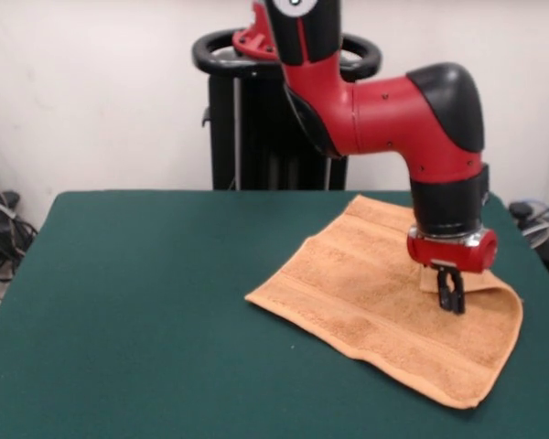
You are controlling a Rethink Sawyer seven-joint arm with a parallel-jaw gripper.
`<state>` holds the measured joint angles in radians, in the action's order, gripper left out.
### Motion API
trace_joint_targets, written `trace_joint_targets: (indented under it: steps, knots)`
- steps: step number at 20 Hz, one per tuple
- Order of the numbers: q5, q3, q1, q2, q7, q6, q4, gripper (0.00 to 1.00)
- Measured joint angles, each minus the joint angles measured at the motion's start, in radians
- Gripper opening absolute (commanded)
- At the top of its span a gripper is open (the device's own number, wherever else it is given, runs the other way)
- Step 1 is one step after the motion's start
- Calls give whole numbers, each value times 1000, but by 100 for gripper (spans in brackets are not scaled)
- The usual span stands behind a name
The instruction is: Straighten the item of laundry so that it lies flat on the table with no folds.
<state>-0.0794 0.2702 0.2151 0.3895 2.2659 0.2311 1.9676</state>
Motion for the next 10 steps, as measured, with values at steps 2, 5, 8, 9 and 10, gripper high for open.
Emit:
trace_joint_targets:
  steps: [2,5,8,9,10]
  knots:
    - [22,13,19,-5,0,0,0,0]
    - [46,30,41,-12,0,0,0,0]
    - [68,42,58,-17,0,0,0,0]
    - [73,44,61,-18,0,0,-1,0]
    - [77,46,64,-19,0,1,-1,0]
